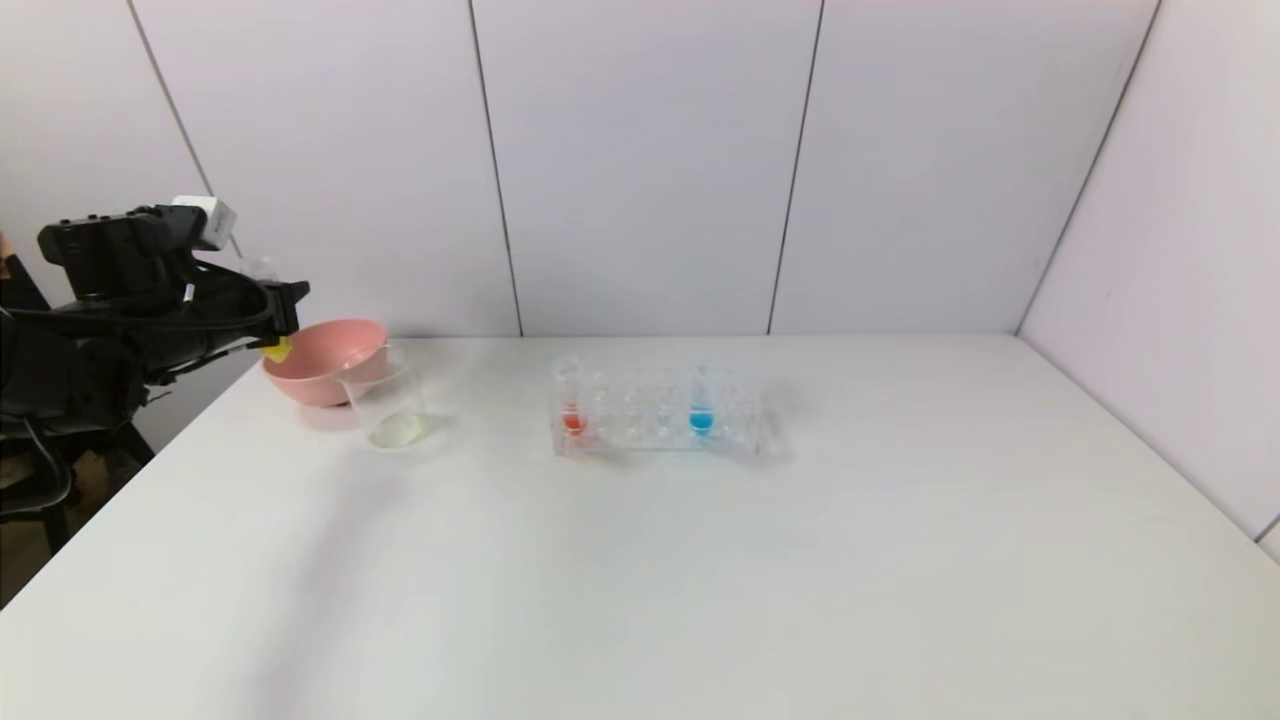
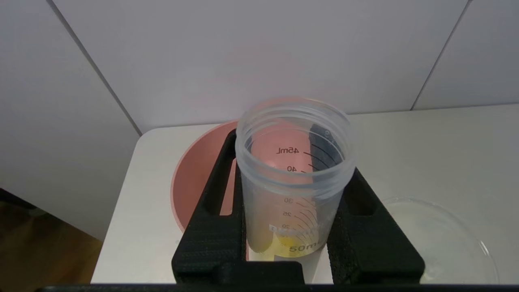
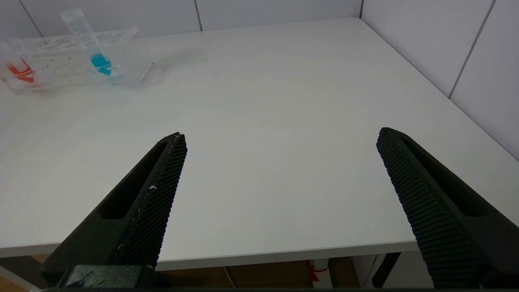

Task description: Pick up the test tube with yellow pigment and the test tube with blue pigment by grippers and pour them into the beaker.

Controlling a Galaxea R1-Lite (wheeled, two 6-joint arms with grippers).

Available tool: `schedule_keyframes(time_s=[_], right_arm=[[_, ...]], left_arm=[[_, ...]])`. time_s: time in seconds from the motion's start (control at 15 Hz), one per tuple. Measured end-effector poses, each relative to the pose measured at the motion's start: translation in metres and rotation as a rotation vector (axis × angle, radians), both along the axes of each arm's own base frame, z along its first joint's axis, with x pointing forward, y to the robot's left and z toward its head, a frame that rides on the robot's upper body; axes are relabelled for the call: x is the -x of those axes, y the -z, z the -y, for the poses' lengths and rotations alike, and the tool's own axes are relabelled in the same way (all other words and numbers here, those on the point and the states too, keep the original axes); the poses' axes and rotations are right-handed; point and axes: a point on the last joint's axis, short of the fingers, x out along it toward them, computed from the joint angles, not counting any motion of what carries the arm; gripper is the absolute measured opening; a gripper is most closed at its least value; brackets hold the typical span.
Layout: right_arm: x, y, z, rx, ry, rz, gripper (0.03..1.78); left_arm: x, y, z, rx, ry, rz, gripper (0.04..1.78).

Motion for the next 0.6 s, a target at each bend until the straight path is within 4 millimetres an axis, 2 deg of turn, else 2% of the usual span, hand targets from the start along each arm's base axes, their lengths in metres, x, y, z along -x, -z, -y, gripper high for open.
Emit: schedule_keyframes(time_s=[0.27, 0.6], right_arm=[[0.000, 0.000, 0.000, 0.000, 0.000, 0.000, 1.71], [0.000, 0.000, 0.000, 0.000, 0.000, 0.000, 1.71]], left_arm=[[0.008, -0.016, -0.008, -0.114, 0.038, -0.088, 0.55], [0.010, -0.029, -0.020, -0.236, 0.256, -0.066, 0.55]])
